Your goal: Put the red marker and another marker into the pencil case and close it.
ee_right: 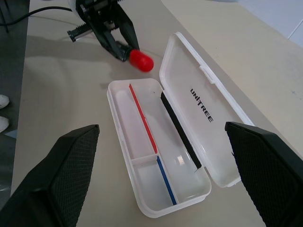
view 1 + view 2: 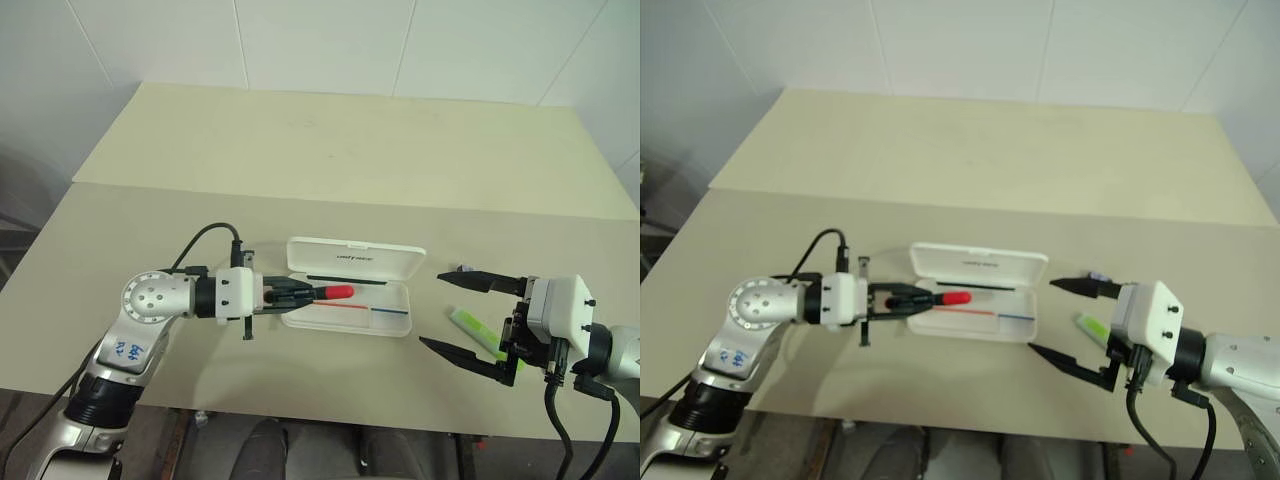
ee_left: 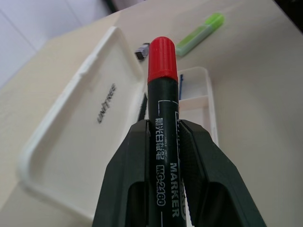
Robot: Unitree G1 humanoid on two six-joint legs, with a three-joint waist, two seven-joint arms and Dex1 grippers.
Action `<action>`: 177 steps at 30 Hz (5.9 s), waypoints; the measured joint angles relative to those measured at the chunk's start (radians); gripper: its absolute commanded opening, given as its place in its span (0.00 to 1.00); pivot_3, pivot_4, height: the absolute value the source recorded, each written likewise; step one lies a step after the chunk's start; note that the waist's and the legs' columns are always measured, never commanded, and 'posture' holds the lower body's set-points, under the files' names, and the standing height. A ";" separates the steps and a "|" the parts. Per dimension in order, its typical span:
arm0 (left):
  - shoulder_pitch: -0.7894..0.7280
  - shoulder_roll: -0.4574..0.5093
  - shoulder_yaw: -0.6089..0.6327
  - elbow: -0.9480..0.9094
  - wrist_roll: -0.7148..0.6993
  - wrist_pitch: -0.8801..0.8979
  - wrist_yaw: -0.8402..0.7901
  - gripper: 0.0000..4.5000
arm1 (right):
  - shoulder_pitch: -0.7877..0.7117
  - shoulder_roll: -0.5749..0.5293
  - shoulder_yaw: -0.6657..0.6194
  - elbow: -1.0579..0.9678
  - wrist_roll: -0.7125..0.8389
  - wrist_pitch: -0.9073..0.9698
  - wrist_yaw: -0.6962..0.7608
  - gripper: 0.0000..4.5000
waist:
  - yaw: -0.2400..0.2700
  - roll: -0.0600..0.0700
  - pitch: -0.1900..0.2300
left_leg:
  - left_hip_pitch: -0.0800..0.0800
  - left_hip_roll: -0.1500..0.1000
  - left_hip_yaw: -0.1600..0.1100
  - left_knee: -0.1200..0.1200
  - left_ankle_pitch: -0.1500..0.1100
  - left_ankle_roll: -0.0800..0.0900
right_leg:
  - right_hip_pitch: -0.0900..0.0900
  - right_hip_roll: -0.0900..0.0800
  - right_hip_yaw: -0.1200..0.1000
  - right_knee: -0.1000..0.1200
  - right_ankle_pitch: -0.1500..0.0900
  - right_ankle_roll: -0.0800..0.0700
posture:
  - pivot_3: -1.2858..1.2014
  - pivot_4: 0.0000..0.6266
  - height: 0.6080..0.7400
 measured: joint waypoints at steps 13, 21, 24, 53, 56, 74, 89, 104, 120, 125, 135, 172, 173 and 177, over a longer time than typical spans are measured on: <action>-0.174 -0.086 -0.109 0.246 0.145 -0.032 -0.041 0.13 | 0.021 0.008 -0.003 -0.038 -0.010 0.000 -0.064 1.00 | 0.004 0.000 0.000 | -0.001 0.000 0.000 0.004 0.000 0.000 | 0.000 0.000 0.000 0.001 0.000 0.001 | 0.52 0.24 1.00; -0.237 -0.173 -0.150 0.333 0.206 -0.050 -0.022 0.13 | 0.054 0.007 -0.040 -0.056 -0.007 0.003 -0.065 1.00 | 0.005 0.000 0.000 | -0.001 0.000 0.000 0.005 0.000 0.000 | 0.000 0.000 0.000 0.004 0.000 0.001 | 0.52 0.24 1.00; -0.239 -0.190 -0.163 0.350 0.224 -0.049 -0.019 0.13 | 0.061 0.007 -0.040 -0.063 -0.002 0.008 -0.071 1.00 | 0.001 0.000 0.000 | -0.001 0.000 0.000 0.006 0.000 0.000 | 0.000 0.001 0.000 0.005 0.000 0.001 | 0.52 0.24 1.00; -0.256 -0.227 -0.198 0.349 0.328 -0.080 0.070 0.82 | 0.051 0.036 0.006 -0.082 -0.004 0.020 -0.132 1.00 | 0.004 0.000 0.000 | -0.001 0.000 0.000 0.009 0.000 0.000 | 0.000 0.001 0.001 0.006 0.000 0.001 | 0.52 0.24 1.00; -0.255 -0.227 -0.198 0.345 0.316 -0.079 0.063 0.82 | 0.052 0.040 0.010 -0.082 -0.004 0.020 -0.131 1.00 | 0.003 0.000 0.000 | -0.001 0.000 0.000 0.009 0.000 0.000 | 0.000 0.001 0.001 0.007 0.000 0.001 | 0.52 0.24 1.00; -0.187 -0.163 -0.159 0.271 0.217 -0.038 -0.006 0.82 | 0.079 0.060 0.046 -0.112 0.067 0.036 -0.178 1.00 | 0.004 0.000 0.000 | -0.001 0.000 0.000 0.009 0.000 0.000 | 0.000 0.001 0.001 0.006 0.000 0.000 | 0.52 0.24 1.00; -0.105 -0.002 0.031 -0.058 -0.146 0.259 -0.130 0.82 | 0.177 0.120 0.042 0.021 -0.057 -0.043 -0.147 1.00 | -0.018 0.000 0.000 | -0.001 0.000 0.000 0.010 0.000 0.000 | 0.001 0.001 0.002 0.007 -0.005 -0.009 | 0.52 0.24 1.00; -0.118 0.066 0.119 -0.191 -0.264 0.503 -0.075 0.86 | 0.125 0.066 0.042 0.213 -0.116 0.045 -0.144 1.00 | -0.022 0.000 0.000 | -0.001 0.000 0.000 0.010 0.000 0.000 | 0.000 0.001 0.003 0.007 -0.006 -0.012 | 0.52 0.24 1.00; -0.052 0.168 0.134 -0.242 -0.293 0.523 -0.146 0.99 | 0.080 0.021 0.080 0.347 -0.221 0.118 -0.132 1.00 | -0.022 0.001 0.001 | -0.001 0.000 0.001 0.010 0.000 0.000 | 0.000 0.001 0.004 0.006 -0.007 -0.014 | 0.52 0.24 1.00; -0.021 0.184 0.134 -0.239 -0.290 0.495 -0.174 0.99 | 0.099 0.021 0.080 0.365 -0.235 0.119 -0.130 1.00 | -0.022 0.001 0.001 | -0.001 0.000 0.002 0.010 0.000 0.000 | 0.000 0.001 0.005 0.006 -0.008 -0.014 | 0.52 0.24 1.00; -0.011 0.187 0.132 -0.231 -0.287 0.473 -0.195 1.00 | 0.073 0.021 0.080 0.435 -0.241 0.108 -0.108 0.79 | -0.022 0.001 0.001 | -0.001 0.000 0.004 0.012 0.000 0.000 | 0.000 0.001 0.008 0.005 -0.007 -0.013 | 0.52 0.24 1.00; 0.046 0.232 0.155 -0.048 -0.163 0.259 -0.269 1.00 | -0.376 0.065 0.411 0.084 -0.024 0.500 -0.214 0.24 | -0.045 0.003 0.005 | -0.002 0.001 0.008 0.005 -0.001 0.003 | -0.006 0.003 0.015 0.002 -0.003 -0.007 | 0.52 0.24 1.00; 0.047 0.232 0.155 -0.048 -0.162 0.255 -0.268 1.00 | -0.381 0.069 0.443 0.086 -0.041 0.493 -0.214 0.24 | -0.045 0.003 0.005 | -0.002 0.002 0.008 0.004 -0.001 0.003 | -0.007 0.003 0.015 0.002 -0.003 -0.007 | 0.52 0.24 1.00; 0.057 0.232 0.156 -0.050 -0.156 0.241 -0.266 1.00 | -0.422 0.102 0.527 0.112 -0.089 0.455 -0.214 0.24 | -0.047 0.003 0.005 | -0.002 0.002 0.009 0.004 -0.001 0.003 | -0.008 0.003 0.015 0.003 -0.003 -0.006 | 0.52 0.24 1.00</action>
